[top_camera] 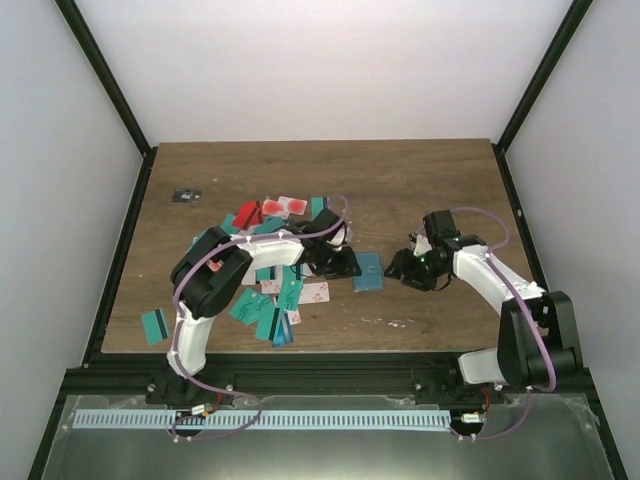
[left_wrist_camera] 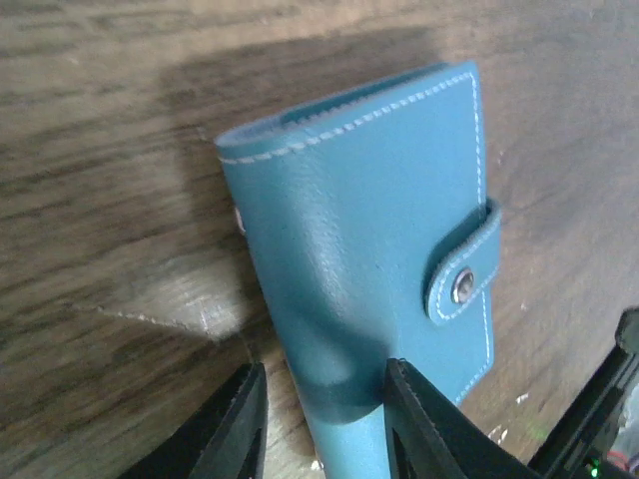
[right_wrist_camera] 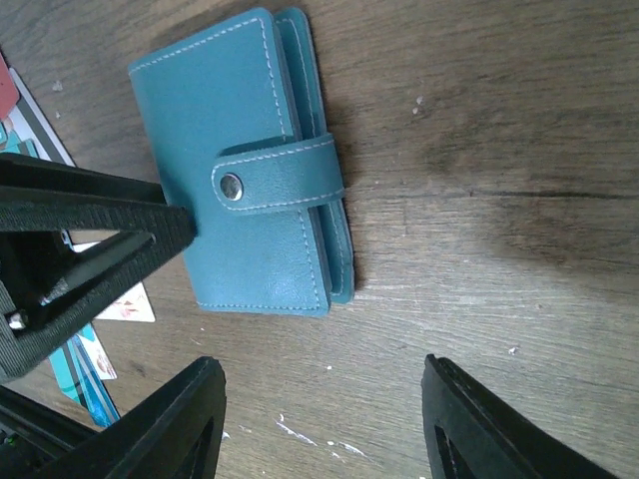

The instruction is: Put the credit cards into the card holder

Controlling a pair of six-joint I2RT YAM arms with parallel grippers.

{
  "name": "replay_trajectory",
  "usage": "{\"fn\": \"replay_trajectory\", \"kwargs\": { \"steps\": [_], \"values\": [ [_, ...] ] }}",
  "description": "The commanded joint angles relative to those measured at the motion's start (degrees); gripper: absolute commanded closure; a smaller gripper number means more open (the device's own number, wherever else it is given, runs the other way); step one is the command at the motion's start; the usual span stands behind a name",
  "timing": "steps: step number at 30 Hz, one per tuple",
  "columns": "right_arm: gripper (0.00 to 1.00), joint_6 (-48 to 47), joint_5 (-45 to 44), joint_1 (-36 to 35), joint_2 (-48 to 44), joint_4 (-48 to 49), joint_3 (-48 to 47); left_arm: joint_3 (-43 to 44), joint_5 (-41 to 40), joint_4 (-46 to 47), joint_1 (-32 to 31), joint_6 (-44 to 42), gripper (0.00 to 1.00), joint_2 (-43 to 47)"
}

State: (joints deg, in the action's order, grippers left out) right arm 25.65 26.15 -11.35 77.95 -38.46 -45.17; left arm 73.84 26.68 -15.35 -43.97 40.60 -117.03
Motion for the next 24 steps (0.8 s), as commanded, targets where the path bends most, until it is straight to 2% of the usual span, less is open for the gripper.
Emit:
{"fn": "replay_trajectory", "kwargs": {
  "steps": [1,3,8,14,20,24],
  "values": [
    [0.44,0.6,1.0,-0.4,-0.1,0.5,0.5,1.7,-2.3,0.1,-0.1,0.9,0.67,-2.5],
    [0.44,0.5,0.9,-0.4,0.0,0.5,0.5,1.8,-2.5,0.1,-0.1,1.1,0.69,-3.3],
    [0.45,0.3,0.7,-0.4,0.2,0.5,0.4,1.6,-1.0,2.3,-0.1,1.4,0.83,-5.1],
    [0.45,-0.1,0.8,-0.4,0.4,0.0,-1.3,2.0,-0.4,3.6,-0.1,0.8,0.96,-3.5],
    [0.42,-1.6,0.4,-0.4,0.2,-1.1,-4.5,2.0,0.7,3.3,-0.1,0.7,0.96,1.2],
    [0.3,-3.3,0.3,-0.2,-0.2,-1.9,-7.1,1.9,0.6,1.6,0.1,0.5,0.96,5.5]
  ]
}}
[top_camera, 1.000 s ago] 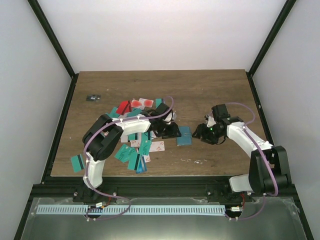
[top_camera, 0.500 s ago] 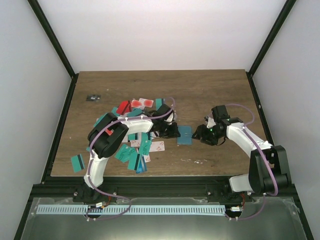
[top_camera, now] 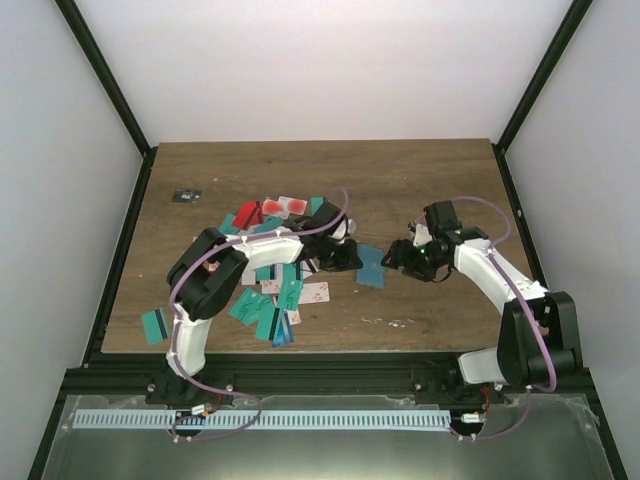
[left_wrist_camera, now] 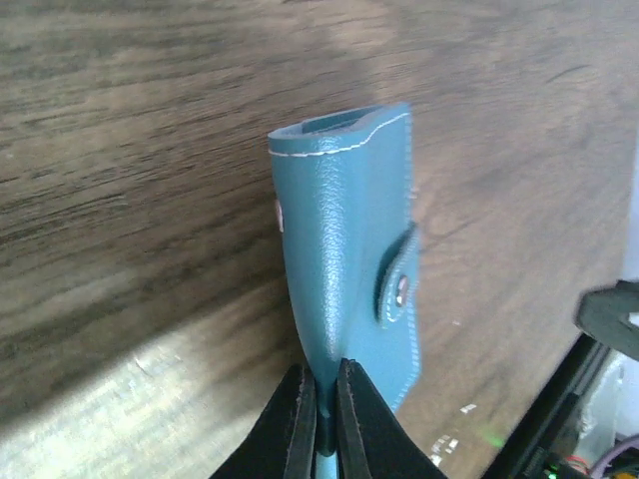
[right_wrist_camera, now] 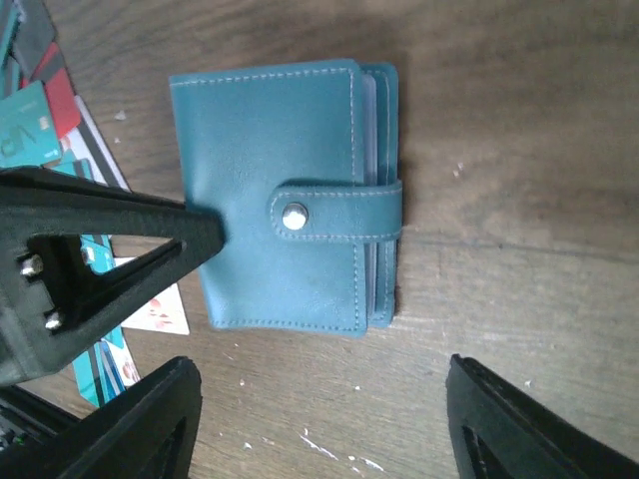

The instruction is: Put the credit cards into the card holder

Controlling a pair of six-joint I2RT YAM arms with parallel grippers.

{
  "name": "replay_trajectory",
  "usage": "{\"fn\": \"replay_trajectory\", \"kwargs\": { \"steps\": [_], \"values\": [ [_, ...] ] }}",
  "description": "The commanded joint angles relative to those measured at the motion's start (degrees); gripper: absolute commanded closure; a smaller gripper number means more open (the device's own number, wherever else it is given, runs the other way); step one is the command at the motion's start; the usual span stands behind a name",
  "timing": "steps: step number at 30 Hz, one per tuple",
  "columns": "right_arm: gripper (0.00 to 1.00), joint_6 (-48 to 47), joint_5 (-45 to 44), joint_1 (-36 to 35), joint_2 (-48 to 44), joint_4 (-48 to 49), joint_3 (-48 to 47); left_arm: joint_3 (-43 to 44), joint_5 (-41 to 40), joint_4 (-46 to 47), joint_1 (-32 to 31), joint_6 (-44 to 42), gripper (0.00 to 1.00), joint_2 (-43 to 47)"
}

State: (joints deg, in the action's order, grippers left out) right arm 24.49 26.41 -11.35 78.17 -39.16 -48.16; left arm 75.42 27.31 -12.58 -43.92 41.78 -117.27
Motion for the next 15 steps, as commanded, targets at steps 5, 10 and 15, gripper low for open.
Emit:
{"fn": "replay_trajectory", "kwargs": {
  "steps": [5,10,15],
  "values": [
    [0.2,-3.2,5.0,0.0,-2.6,0.1,-4.8,0.2,1.1,-3.4,1.0,0.1,0.96,11.5],
    [0.16,-2.3,11.8,1.5,-5.9,2.9,-3.8,-1.4,1.6,-5.0,3.2,2.0,0.96,18.3],
    [0.17,0.3,24.0,4.1,-9.8,9.0,-0.7,-2.7,3.3,-5.9,5.2,3.5,0.96,23.4]
  ]
}}
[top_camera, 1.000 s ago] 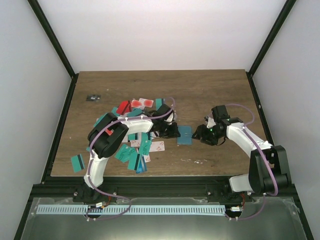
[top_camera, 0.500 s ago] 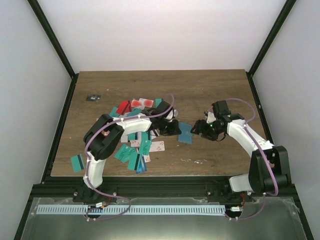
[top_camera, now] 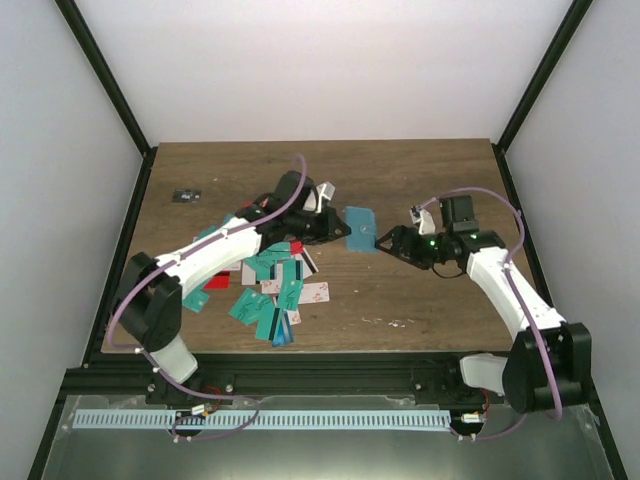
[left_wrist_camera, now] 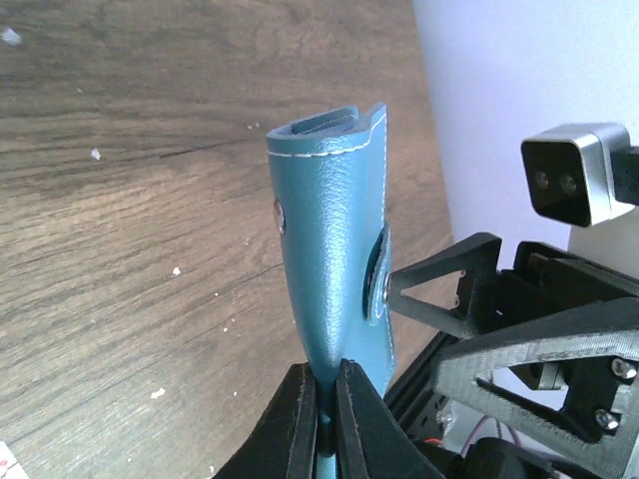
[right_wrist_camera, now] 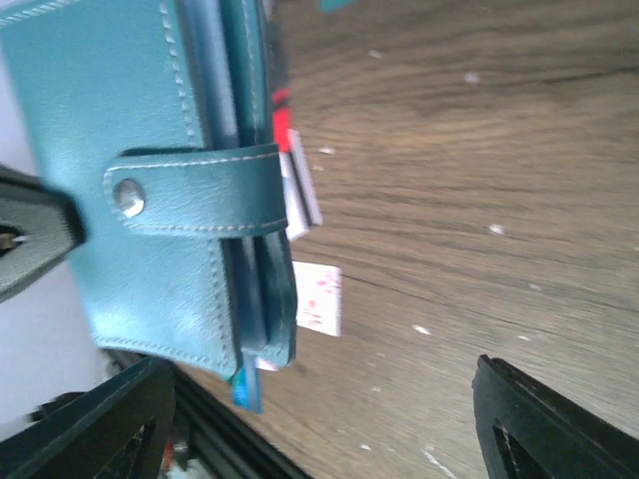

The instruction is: Put the credit cards into the card holder

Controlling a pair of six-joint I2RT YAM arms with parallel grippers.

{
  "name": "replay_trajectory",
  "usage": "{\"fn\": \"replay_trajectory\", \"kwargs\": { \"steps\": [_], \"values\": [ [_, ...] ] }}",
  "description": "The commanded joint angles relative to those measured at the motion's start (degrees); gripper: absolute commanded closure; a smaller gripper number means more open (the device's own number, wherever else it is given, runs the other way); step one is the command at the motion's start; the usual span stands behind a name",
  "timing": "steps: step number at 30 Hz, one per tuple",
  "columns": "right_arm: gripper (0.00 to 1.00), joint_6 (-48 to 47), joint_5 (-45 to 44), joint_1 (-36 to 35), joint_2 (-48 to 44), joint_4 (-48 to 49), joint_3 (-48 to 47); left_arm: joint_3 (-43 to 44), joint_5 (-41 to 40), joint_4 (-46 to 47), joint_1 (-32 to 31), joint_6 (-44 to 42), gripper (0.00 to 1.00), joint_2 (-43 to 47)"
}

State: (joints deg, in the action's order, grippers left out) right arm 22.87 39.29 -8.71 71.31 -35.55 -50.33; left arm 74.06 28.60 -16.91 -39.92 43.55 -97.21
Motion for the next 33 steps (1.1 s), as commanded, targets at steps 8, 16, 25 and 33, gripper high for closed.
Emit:
{"fn": "replay_trajectory", "kwargs": {
  "steps": [8,16,25,33],
  "values": [
    [0.23,12.8,24.1,1.7,-7.5,19.0,6.5,-1.4,4.2,-1.6,1.3,4.0,0.96,7.5],
    [0.29,15.2,25.8,1.7,-7.5,21.3,6.8,-1.7,6.0,0.8,1.3,7.0,0.96,9.1],
    [0.49,18.2,27.1,1.7,-7.8,24.0,6.8,-1.9,6.4,2.1,0.9,8.3,0.96,9.6],
    [0.42,17.9,27.2,1.6,-7.1,23.3,6.8,-2.6,5.9,4.0,-0.5,9.6,0.96,10.4]
  ]
}}
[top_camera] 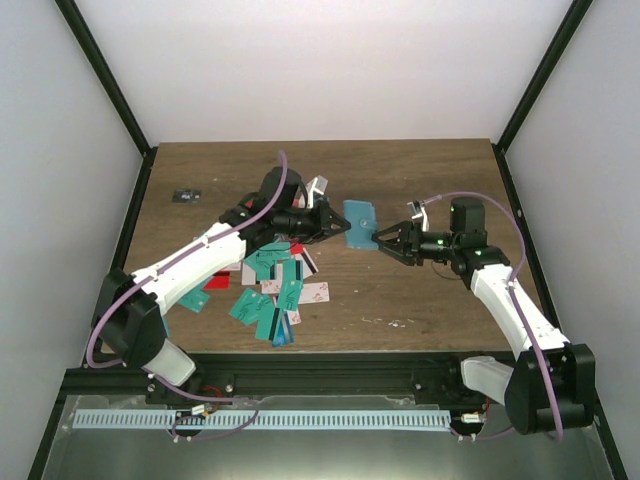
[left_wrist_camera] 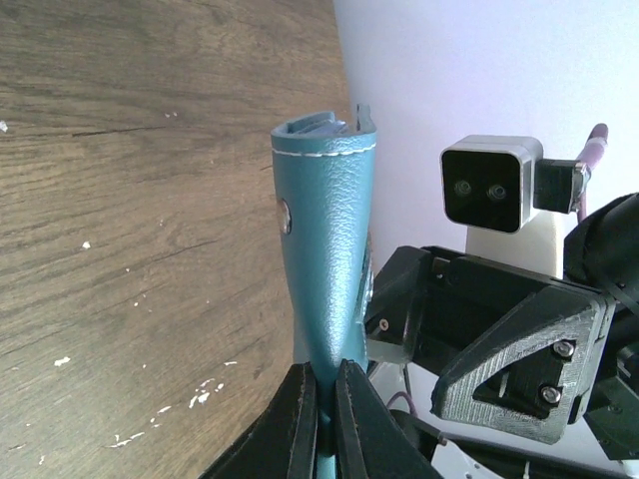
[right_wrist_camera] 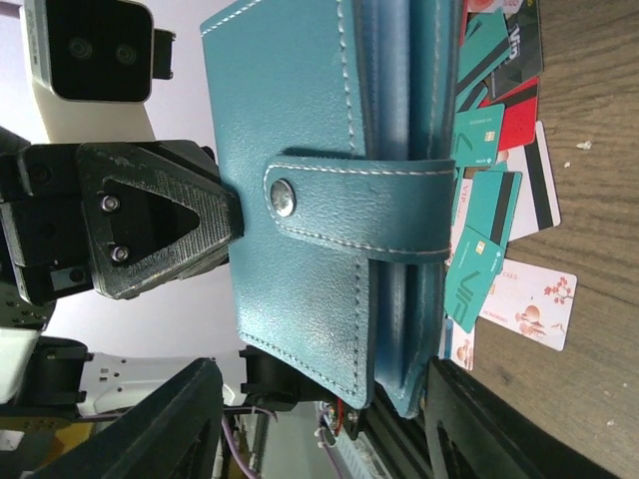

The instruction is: Put the credit cards into the card holder

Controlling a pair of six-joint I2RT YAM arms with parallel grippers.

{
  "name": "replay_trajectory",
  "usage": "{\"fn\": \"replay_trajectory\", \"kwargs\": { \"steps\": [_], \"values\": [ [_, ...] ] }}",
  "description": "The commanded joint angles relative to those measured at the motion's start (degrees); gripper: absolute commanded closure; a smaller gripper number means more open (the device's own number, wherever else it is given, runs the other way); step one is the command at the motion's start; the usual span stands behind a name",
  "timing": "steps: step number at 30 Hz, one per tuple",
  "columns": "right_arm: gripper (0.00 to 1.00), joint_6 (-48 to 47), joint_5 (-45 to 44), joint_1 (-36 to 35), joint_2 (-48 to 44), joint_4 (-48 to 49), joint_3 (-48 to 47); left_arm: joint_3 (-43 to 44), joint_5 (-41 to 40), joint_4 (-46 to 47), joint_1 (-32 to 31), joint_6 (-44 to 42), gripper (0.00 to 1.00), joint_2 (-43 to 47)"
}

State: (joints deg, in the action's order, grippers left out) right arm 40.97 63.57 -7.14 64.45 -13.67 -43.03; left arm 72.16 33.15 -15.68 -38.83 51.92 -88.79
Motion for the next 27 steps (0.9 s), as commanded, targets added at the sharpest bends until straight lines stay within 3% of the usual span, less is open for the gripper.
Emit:
{"fn": "replay_trajectory", "kwargs": {
  "steps": [1,6,13,27],
  "values": [
    [0.4,-0.3,2.6,0.0,0.0,1.0,-0.5,-0.8,1.2,2.9,-1.7,1.4,0.96,2.1],
    [0.36,-0.5,2.4,-0.1,0.9,0.6,-0.5,-1.6,0.3,3.3,-2.1,2.0,0.96,3.5],
    [0.41,0.3,3.7,-0.6,1.4,2.2,-0.7,-3.1,-0.8,3.4,-2.3,2.2,0.96,5.4],
    [0.6,4.0,6.6,-3.5,0.2,6.6,-0.9,-4.9,-2.5,3.3,-2.9,2.6,0.94,6.1]
  ]
}}
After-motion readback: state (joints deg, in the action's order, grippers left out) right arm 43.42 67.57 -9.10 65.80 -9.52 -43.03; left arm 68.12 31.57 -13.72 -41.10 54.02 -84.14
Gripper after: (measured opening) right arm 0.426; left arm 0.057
